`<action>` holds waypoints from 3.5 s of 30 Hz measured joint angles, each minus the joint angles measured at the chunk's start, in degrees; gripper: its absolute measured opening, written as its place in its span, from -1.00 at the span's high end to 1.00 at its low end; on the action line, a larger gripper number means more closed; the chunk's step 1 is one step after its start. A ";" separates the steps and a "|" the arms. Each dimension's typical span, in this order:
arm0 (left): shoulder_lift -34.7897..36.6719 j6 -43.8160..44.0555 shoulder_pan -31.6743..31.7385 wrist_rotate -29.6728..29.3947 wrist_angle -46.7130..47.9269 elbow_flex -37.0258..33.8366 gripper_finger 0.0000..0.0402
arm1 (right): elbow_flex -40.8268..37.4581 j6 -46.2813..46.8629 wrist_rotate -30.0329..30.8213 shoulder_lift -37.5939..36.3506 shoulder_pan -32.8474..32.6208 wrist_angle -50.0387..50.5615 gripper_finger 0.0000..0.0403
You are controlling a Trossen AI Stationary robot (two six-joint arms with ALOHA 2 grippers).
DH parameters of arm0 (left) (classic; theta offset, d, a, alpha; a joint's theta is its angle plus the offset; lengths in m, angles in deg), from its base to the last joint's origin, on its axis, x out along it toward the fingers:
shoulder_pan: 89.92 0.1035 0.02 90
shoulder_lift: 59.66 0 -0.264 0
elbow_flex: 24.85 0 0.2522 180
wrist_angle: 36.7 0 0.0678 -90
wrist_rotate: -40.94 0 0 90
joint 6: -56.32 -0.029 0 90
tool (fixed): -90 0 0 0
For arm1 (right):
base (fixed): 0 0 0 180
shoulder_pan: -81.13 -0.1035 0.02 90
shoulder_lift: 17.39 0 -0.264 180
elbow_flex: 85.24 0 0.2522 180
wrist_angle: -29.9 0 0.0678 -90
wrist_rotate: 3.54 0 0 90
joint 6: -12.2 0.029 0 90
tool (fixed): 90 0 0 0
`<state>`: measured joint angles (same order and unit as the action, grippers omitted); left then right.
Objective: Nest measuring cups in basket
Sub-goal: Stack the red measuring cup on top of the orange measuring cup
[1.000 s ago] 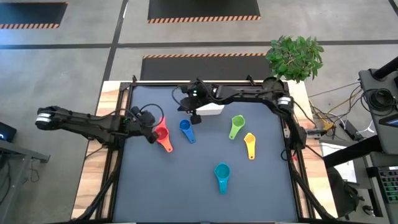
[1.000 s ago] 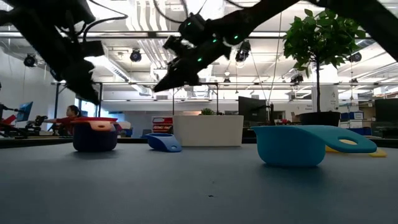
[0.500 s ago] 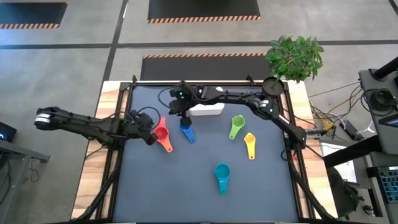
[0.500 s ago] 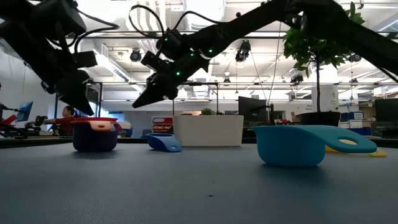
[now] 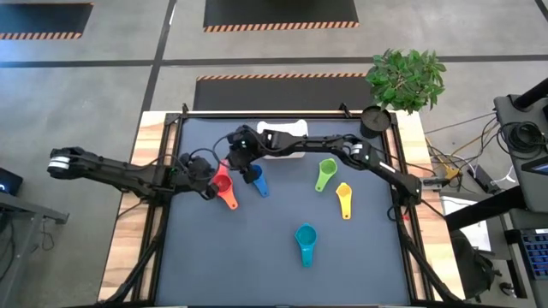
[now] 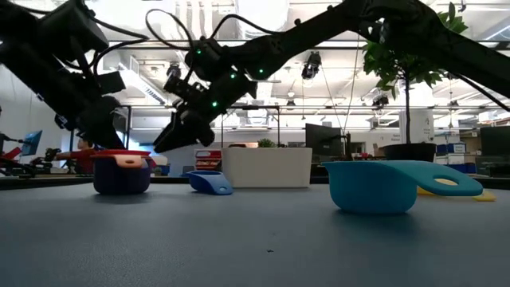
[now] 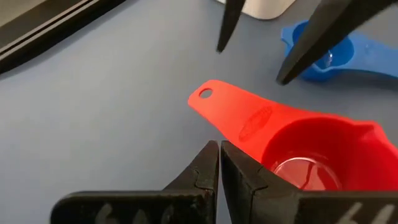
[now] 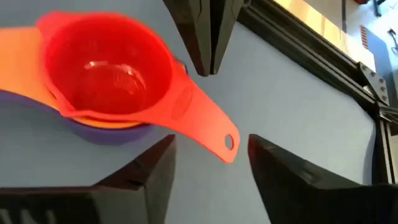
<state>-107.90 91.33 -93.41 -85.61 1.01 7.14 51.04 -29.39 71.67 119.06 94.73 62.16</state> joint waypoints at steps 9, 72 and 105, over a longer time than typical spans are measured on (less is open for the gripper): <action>-0.09 -0.21 0.00 0.02 -2.99 -1.15 1.00 | -0.04 -4.57 0.48 0.57 0.00 0.21 -0.07; -0.46 -3.93 -0.09 0.98 -4.14 2.40 1.00 | -8.79 -17.07 10.48 0.63 -3.81 -15.39 0.83; -10.02 21.04 -29.79 15.16 25.08 19.33 1.00 | -8.63 -22.21 22.34 0.04 -7.41 -13.03 0.84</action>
<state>-117.93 112.37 -123.20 -70.44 26.08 26.47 42.41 -51.59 94.02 119.10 87.32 49.13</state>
